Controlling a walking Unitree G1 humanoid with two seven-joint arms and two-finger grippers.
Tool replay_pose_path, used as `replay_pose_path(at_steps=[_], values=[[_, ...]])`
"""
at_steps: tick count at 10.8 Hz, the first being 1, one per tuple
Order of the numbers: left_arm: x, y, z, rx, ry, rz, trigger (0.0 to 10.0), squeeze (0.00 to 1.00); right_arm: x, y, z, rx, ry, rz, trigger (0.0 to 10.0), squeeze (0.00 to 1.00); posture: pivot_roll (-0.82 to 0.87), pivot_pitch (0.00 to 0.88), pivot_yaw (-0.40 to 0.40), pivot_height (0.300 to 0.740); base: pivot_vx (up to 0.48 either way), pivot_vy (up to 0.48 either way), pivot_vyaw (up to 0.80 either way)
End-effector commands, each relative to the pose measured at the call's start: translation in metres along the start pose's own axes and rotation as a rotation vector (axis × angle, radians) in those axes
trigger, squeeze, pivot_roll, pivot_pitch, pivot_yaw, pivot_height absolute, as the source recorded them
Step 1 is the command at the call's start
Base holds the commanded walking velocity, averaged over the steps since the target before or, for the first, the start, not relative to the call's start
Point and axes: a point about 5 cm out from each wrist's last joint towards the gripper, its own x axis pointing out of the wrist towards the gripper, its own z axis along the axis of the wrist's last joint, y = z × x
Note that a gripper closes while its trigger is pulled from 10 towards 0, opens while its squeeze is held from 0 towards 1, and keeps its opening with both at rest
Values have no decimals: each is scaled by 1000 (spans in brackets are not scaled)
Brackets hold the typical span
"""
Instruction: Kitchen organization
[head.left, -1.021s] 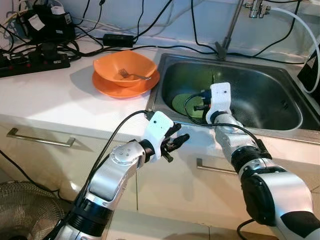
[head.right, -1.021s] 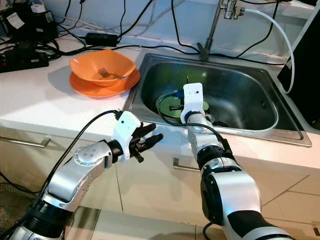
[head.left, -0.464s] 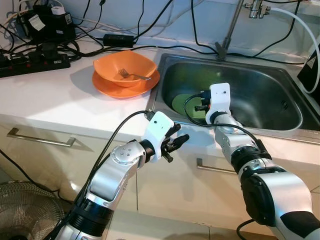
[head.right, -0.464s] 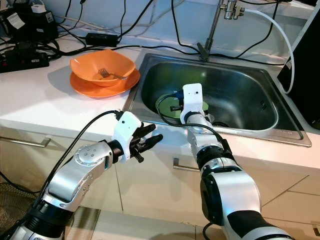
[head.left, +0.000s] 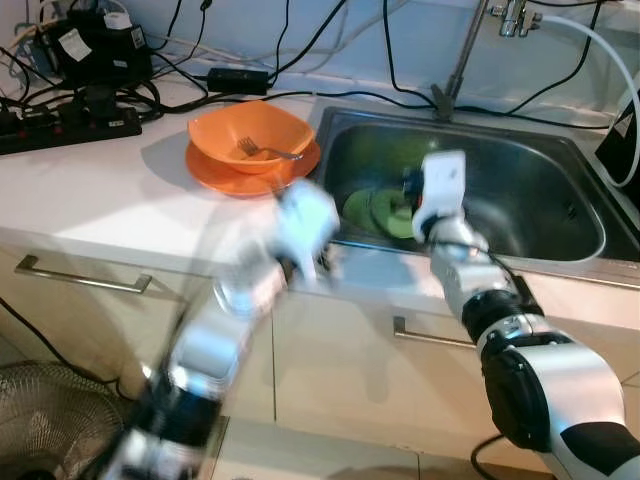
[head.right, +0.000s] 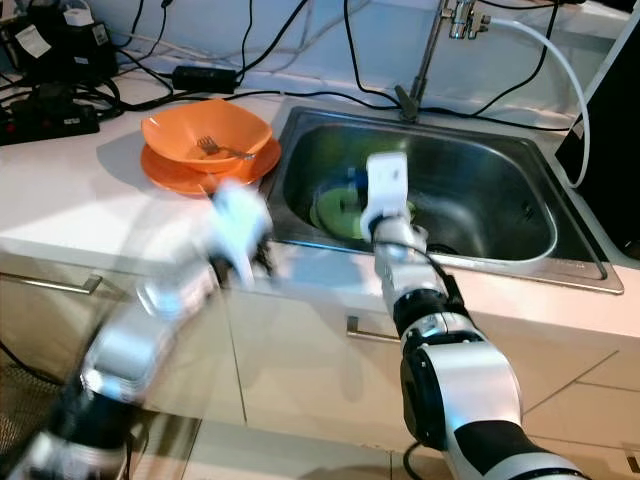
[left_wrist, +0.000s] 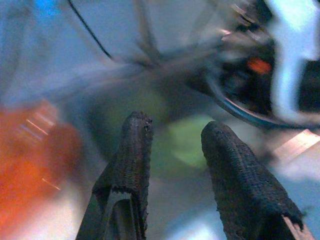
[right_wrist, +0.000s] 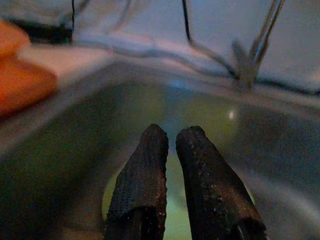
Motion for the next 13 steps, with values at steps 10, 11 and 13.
replay_pose_path(at_steps=[10, 11, 13], values=[[43, 47, -10, 809, 155, 191, 10000, 0, -18, 6, 10, 91, -175, -19, 10000, 0, 183, 0, -35, 740, 0, 0, 0], [47, 49, -13, 823, 172, 194, 10000, 0, -19, 6, 9, 91, -174, -19, 10000, 0, 182, 0, -35, 740, 0, 0, 0], [55, 54, -15, 828, 192, 215, 10000, 0, -21, 6, 10, 90, -173, -17, 10000, 0, 176, 9, -39, 740, 0, 0, 0]])
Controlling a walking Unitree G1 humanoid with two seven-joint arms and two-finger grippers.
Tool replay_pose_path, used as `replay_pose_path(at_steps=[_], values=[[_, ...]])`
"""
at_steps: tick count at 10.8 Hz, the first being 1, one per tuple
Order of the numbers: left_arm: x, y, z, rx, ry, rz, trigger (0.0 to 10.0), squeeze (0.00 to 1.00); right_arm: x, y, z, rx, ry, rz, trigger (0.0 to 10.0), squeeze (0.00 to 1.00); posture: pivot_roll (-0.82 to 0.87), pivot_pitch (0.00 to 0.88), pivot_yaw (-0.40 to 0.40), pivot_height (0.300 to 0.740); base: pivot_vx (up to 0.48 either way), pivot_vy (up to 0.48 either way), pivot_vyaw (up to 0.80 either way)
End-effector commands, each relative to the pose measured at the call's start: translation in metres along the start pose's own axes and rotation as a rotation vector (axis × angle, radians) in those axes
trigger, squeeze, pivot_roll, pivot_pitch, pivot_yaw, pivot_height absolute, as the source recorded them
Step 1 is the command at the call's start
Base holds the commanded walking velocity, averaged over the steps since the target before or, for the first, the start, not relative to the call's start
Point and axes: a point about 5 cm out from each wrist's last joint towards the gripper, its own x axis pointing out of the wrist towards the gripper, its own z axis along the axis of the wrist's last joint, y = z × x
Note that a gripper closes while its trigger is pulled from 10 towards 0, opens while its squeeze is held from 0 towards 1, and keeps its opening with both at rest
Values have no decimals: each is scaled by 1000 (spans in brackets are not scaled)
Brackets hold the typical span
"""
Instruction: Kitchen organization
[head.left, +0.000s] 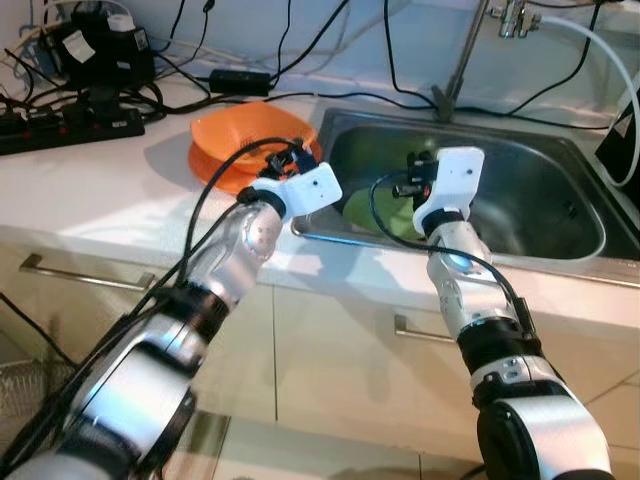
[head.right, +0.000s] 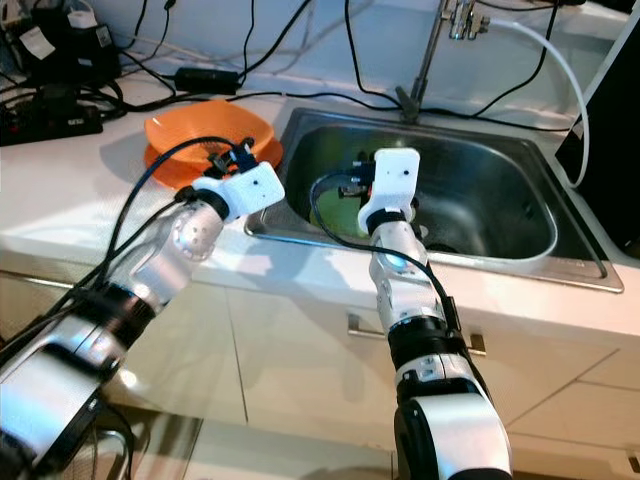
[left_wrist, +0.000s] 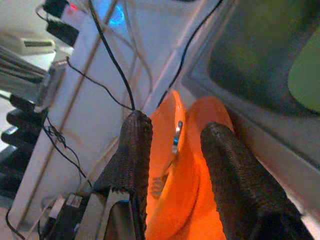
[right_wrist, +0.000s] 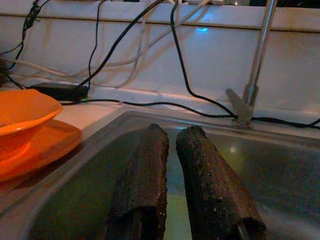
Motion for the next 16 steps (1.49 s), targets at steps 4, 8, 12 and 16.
replay_pose_path(at_steps=[4, 8, 12, 16], values=[[12, 6, 11, 13, -15, 23, 10000, 0, -6, -6, 0, -1, 11, -26, 10000, 0, 140, 33, -29, 740, 0, 0, 0], [16, 5, 8, 29, 28, 20, 3490, 0, -11, -9, 0, -7, 30, -39, 10000, 0, 133, 45, -27, 740, 0, 0, 0], [16, 6, 4, 36, 60, 21, 0, 0, -11, -9, -1, -7, 42, -41, 10000, 0, 136, 43, -30, 740, 0, 0, 0], [16, 6, 1, 34, 74, 14, 0, 0, -12, -11, -1, -10, 51, -51, 10000, 0, 137, 41, -33, 740, 0, 0, 0]])
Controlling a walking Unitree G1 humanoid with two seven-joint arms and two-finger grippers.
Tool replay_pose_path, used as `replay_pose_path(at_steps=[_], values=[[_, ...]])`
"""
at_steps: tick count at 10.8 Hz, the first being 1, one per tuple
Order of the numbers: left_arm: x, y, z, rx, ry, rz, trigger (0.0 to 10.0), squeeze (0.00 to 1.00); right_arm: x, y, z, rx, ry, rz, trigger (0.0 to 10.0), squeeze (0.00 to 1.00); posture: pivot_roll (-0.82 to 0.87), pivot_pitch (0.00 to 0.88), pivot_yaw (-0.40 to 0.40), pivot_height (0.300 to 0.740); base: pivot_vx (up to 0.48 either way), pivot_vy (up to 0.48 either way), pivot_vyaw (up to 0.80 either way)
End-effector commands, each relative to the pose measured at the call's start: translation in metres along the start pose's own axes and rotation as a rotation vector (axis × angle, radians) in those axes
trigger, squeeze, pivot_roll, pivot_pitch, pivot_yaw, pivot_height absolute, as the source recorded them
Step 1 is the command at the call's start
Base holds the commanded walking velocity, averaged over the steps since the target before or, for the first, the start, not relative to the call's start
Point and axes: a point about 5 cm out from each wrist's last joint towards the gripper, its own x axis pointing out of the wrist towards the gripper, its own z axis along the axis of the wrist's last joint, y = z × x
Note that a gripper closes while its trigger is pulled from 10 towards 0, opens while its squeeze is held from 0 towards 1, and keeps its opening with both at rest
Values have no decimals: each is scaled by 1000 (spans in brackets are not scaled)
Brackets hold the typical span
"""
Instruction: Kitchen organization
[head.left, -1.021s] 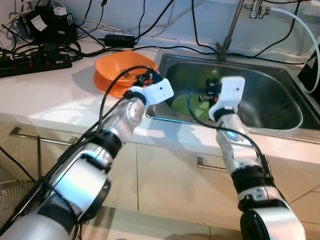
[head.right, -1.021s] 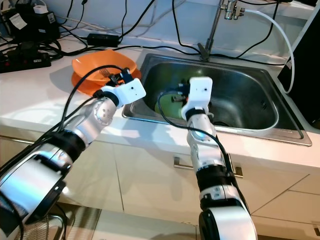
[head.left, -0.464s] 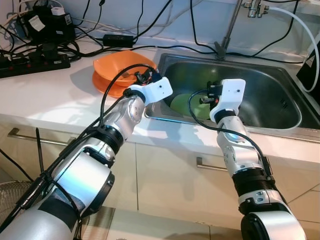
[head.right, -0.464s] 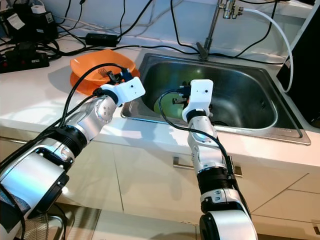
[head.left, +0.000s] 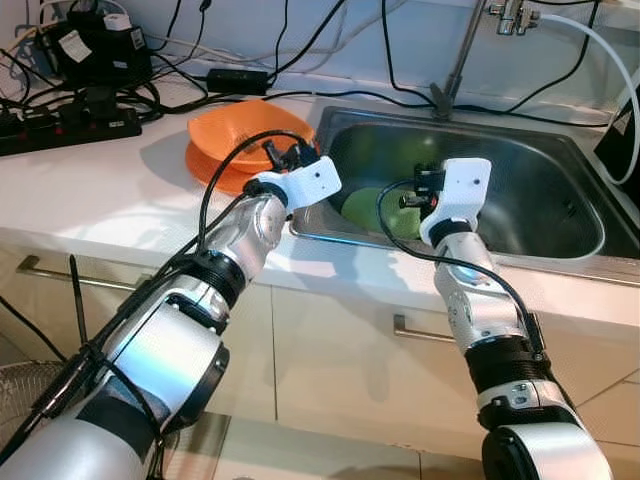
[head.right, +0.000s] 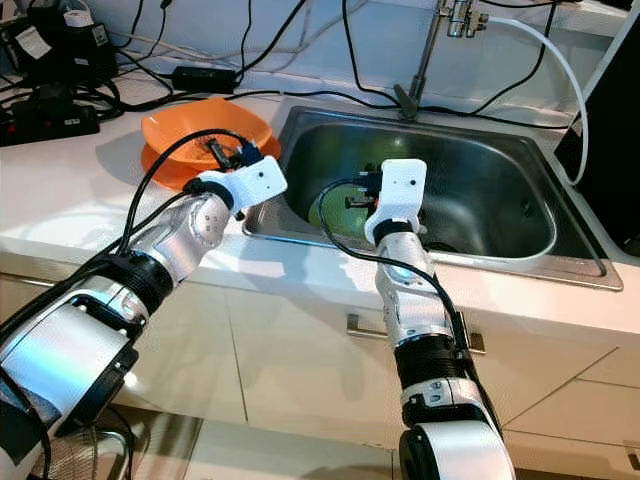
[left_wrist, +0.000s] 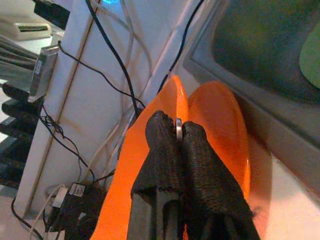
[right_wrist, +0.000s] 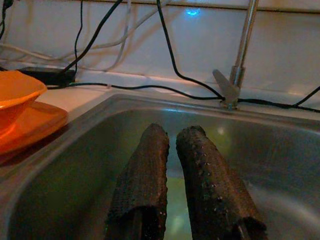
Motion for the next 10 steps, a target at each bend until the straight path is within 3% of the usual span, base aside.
replay_pose_path(at_steps=[1, 4, 7, 8, 9, 10], values=[[2, 4, 6, 8, -6, 5, 0, 0, 0, -4, 3, -3, -8, -15, 10000, 0, 137, 41, -33, 740, 0, 0, 0], [4, 12, 8, 39, -21, 45, 0, 0, 1, -5, 4, -2, -8, -21, 10000, 0, 143, 40, -36, 740, 0, 0, 0], [6, 40, 26, 131, -113, 194, 0, 0, 4, -6, 6, -1, -10, -27, 10000, 0, 155, 42, -37, 740, 0, 0, 0], [4, 54, 41, 110, -203, 275, 10000, 0, 5, -5, 6, 1, -11, -27, 10000, 0, 159, 37, -36, 740, 0, 0, 0], [0, 58, 51, 68, -269, 307, 10000, 0, 5, -4, 6, 3, -13, -25, 10000, 0, 161, 27, -34, 740, 0, 0, 0], [-13, 63, 73, -124, -434, 332, 10000, 0, 5, -4, 5, -2, -19, -16, 10000, 1000, 163, 15, -37, 740, 0, 0, 0]])
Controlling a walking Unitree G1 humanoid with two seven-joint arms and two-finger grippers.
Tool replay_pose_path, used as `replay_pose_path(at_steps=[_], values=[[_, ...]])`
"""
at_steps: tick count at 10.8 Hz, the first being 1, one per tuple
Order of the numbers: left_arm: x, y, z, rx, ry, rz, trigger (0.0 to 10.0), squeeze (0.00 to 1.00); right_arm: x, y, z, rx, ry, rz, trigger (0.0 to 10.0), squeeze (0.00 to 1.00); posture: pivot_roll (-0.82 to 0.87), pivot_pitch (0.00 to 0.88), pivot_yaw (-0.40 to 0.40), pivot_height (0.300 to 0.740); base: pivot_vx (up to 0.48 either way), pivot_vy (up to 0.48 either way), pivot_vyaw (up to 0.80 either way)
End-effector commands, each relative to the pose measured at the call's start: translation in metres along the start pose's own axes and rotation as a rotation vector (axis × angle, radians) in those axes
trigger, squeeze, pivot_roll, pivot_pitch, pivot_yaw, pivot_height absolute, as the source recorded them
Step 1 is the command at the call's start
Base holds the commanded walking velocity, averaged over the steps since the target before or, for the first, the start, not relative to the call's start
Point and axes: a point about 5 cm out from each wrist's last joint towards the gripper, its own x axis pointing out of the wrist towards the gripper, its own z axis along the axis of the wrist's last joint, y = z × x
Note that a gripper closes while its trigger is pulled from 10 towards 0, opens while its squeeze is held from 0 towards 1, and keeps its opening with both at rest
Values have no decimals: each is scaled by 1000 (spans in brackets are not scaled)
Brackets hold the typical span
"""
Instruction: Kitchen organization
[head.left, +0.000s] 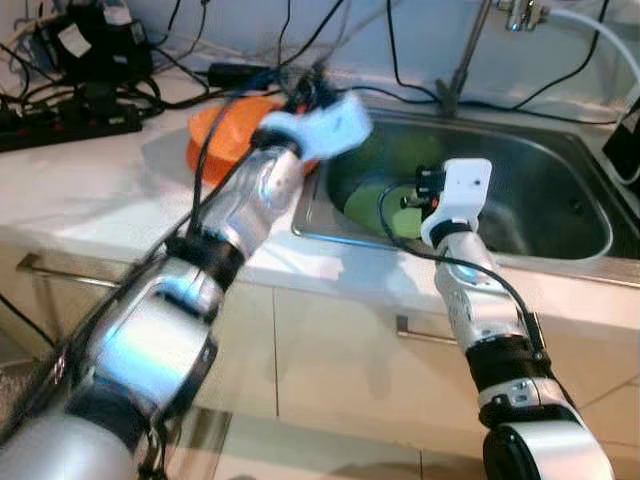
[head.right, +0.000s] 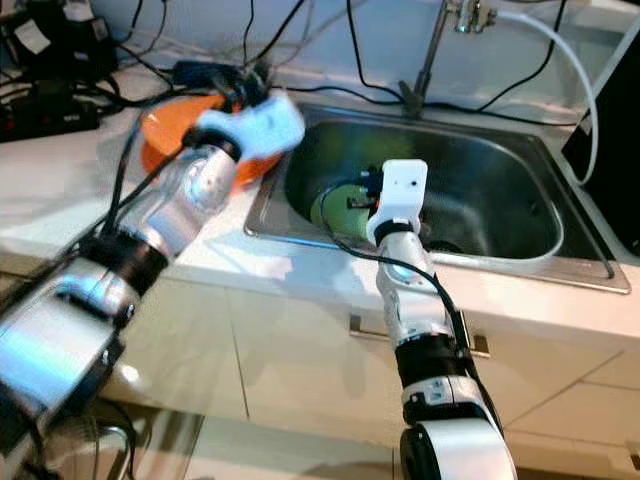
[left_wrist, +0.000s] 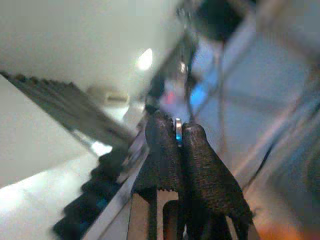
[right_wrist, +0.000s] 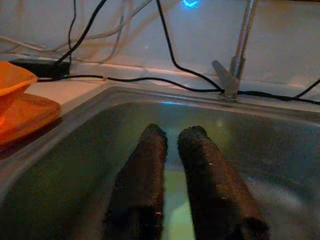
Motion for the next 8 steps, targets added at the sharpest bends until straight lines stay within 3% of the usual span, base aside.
replay_pose_path(at_steps=[1, 2, 3, 4, 8], values=[[1, 5, 12, -92, -54, 16, 10000, 0, 4, -1, 8, -9, -32, 4, 10000, 1000, 164, 11, -36, 740, 0, 0, 0], [-5, 5, 25, -290, -121, -9, 10000, 0, 4, 1, 12, -100, -76, 22, 10000, 1000, 175, 0, -37, 740, 0, 0, 0], [-8, 7, 28, -433, -133, -19, 10000, 0, 5, 2, 16, -168, -110, 41, 10000, 1000, 175, 0, -36, 740, 0, 0, 0], [-11, 11, 29, -554, -139, -27, 10000, 0, 5, 3, 19, -179, -130, 59, 10000, 1000, 182, 0, -31, 740, 0, 0, 0], [-16, 15, 28, -862, -158, -113, 10000, 0, 4, 5, 24, -376, -211, 118, 10000, 1000, 178, 0, -22, 740, 0, 0, 0]])
